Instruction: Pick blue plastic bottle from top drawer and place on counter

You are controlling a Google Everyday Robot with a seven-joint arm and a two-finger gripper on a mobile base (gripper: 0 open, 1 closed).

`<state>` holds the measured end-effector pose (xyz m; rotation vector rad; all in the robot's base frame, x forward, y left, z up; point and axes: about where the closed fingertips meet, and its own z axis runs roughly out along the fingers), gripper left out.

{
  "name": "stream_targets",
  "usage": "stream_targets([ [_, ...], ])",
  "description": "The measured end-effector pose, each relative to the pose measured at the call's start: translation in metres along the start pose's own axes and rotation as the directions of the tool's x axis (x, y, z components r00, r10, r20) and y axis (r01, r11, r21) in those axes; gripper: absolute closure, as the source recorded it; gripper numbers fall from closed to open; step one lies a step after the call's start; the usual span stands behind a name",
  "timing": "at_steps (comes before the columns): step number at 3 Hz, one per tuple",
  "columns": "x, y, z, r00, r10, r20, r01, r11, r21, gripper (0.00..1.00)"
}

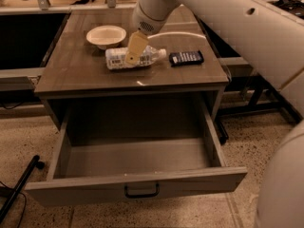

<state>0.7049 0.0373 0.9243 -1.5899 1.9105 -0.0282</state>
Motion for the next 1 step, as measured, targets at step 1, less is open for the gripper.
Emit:
stream_targets([
  [1,0.0019,0.0109,-0.0525,0.998,-0.045,0.046,0.042,0.9965,0.072,0.0],
])
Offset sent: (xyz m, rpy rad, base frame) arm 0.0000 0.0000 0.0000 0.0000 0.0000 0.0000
